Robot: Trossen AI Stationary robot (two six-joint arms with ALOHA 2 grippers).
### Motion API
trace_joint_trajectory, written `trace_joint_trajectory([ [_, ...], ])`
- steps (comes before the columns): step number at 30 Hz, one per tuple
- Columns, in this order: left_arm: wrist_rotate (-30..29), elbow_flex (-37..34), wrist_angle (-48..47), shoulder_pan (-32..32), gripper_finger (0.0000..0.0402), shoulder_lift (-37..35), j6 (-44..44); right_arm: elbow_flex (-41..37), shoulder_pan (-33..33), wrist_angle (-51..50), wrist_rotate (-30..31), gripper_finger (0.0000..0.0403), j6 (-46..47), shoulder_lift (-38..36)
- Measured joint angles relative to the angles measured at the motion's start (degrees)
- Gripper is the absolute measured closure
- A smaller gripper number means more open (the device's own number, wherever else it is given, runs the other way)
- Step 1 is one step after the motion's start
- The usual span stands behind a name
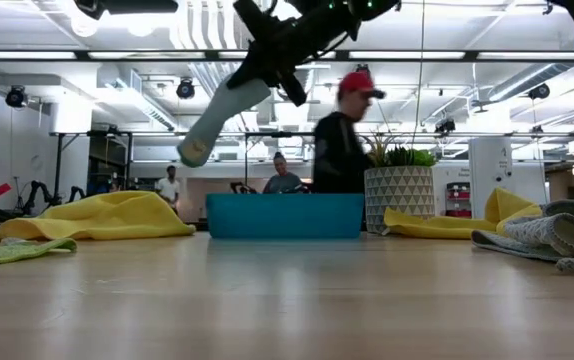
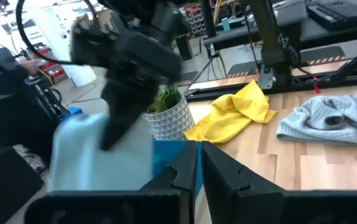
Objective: Fold microfiber towels
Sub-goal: Put the folded blue microfiber cloth into the blue bin
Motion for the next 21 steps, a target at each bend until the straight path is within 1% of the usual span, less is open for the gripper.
trace_joint_trajectory([
  [4, -0.3, 0.0, -0.1, 0.0, 0.0393, 1.4, 0.2, -0.6, -3.2, 3.7, 0.0, 0.0388, 2.8, 0.1],
  [9, -2.7, 0.0, -0.1, 0.0, 0.0393, 2.6, 1.7, -3.0, -6.1, 3.8, 0.2, 0.0388, 5.7, 0.2],
  [12, -4.0, 0.0, -0.1, 0.0, 0.0393, 2.4, 1.7, -4.5, -6.7, 3.9, 0.2, 0.0388, 6.4, 0.2],
  [16, -4.0, 0.0, -0.1, 0.0, 0.0393, 2.3, 1.5, -7.4, -7.1, 3.6, 0.1, 0.0388, 7.4, 0.2],
  [21, -4.0, 0.0, 0.0, 0.0, 0.0393, 2.5, 1.5, -10.4, -7.2, 3.8, 1.4, 0.0387, 8.6, 0.2],
])
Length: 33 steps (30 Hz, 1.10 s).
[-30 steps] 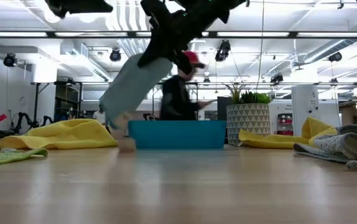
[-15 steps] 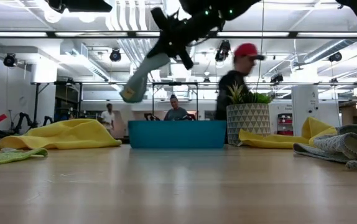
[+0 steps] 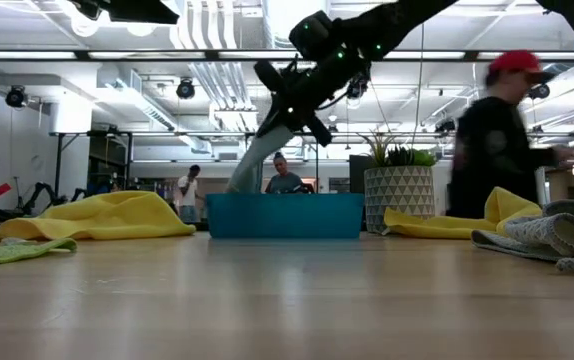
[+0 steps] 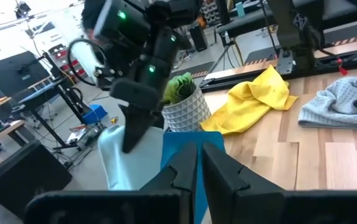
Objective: Fold microfiber towels
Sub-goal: Put the folded blue microfiber cloth into the blue bin
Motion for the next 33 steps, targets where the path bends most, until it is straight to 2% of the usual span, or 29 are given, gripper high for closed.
trace_joint_trajectory([
  [7, 0.0, 0.0, 0.0, 0.0, 0.0393, 0.0, -0.3, -2.9, -0.2, 0.4, 0.5, 0.0387, 0.1, 0.0],
  [24, 0.0, 0.0, 0.0, 0.0, 0.0393, 0.0, -0.3, -11.3, -1.0, 0.3, 6.6, 0.0385, 0.6, 0.0],
  [27, 0.0, 0.0, 0.0, 0.0, 0.0393, 0.0, -0.4, -12.0, -1.2, 0.3, 6.7, 0.0368, 0.6, 0.0],
  [33, 0.0, 0.0, 0.0, 0.0, 0.0393, 0.0, -0.4, -12.3, -1.2, 0.3, 6.7, 0.0309, 0.6, 0.0],
])
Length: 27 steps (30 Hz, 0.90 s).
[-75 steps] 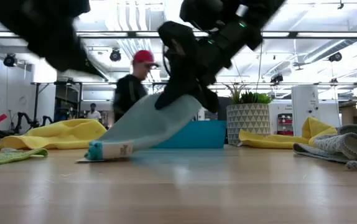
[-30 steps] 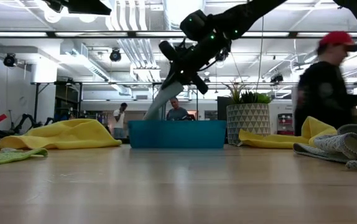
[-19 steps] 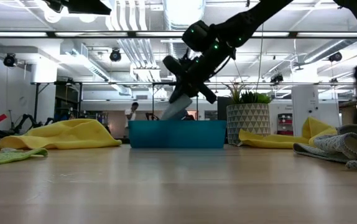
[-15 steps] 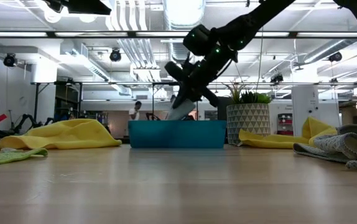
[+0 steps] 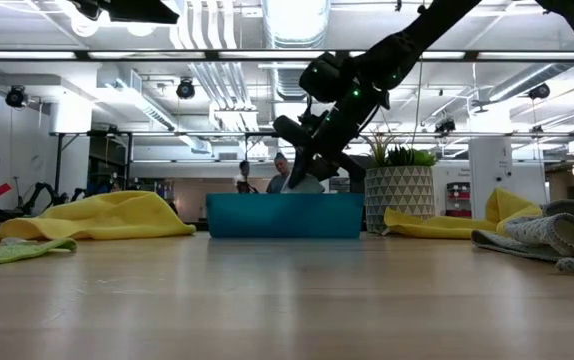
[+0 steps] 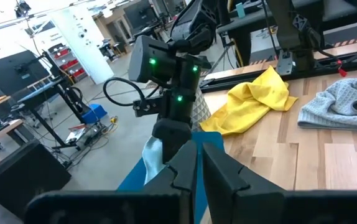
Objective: Fold microfiber towels
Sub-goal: Put the folded blue microfiber cloth into the blue bin
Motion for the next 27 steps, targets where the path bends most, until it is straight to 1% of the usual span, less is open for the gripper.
trace_joint_trajectory([
  [2, 0.0, 0.0, 0.0, 0.0, 0.0393, 0.0, 0.0, 0.1, 0.0, -0.8, 0.0, 0.0291, 0.0, 0.0],
  [5, 0.0, 0.0, 0.0, 0.0, 0.0393, 0.0, 0.0, 1.8, -0.4, -4.7, 0.0, 0.0270, -0.7, 0.0],
  [10, 0.0, 0.0, 0.0, 0.0, 0.0393, 0.0, 0.0, 4.3, -1.6, -9.9, 0.0, 0.0256, -2.4, 0.0],
  [13, 0.0, 0.0, 0.0, 0.0, 0.0393, 0.0, 0.0, 6.3, -2.0, -12.4, 0.1, 0.0257, -4.4, 0.0],
  [16, 0.0, 0.0, 0.0, 0.0, 0.0393, 0.0, 0.0, 9.1, -2.4, -17.3, 1.1, 0.0262, -5.5, 0.0],
  [22, 0.0, -0.1, 0.0, 0.0, 0.0393, 0.0, 0.0, 14.9, -3.0, -26.7, 5.7, 0.0278, -8.1, 0.0],
  [27, 0.0, -0.1, 0.0, 0.0, 0.0393, 0.0, 0.0, 16.3, -2.6, -27.7, 5.0, 0.0292, -10.6, 0.0],
])
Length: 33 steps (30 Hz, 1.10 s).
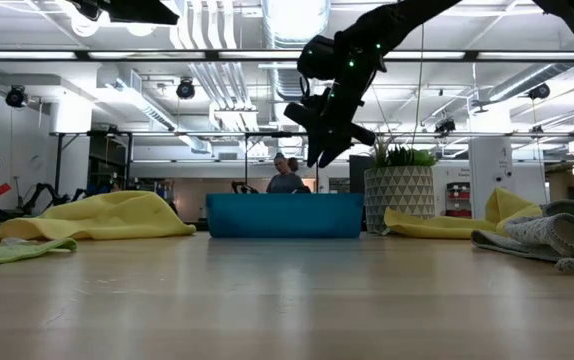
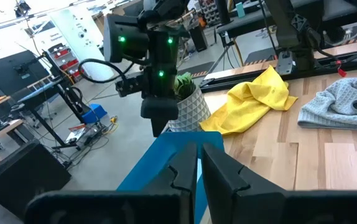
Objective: Fold microfiber towels
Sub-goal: Put the folded blue microfiber cloth into the blue bin
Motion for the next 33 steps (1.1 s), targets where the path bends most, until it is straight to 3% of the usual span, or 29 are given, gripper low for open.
trace_joint_trajectory([
  [14, 0.1, -0.1, 0.0, 0.4, 0.0393, 2.6, -0.6, -1.4, 5.9, 1.0, 0.3, 0.0389, -14.9, -0.9],
  [18, 2.1, 0.6, 0.1, 2.5, 0.0399, 4.3, -1.3, -3.8, 8.3, 1.9, 0.2, 0.0394, -18.9, -3.2],
  [21, 9.2, 2.1, 0.1, 5.9, 0.0400, 4.6, -1.4, -7.5, 9.8, 4.2, 0.4, 0.0394, -20.2, -6.1],
  [28, 32.4, 6.0, -0.7, 18.4, 0.0401, 4.7, -1.3, -20.3, 12.8, 10.6, 0.3, 0.0394, -23.0, -16.8],
  [33, 42.2, 10.3, -4.8, 28.0, 0.0401, 7.7, -1.3, -28.6, 14.2, 14.1, 0.3, 0.0394, -23.0, -24.8],
])
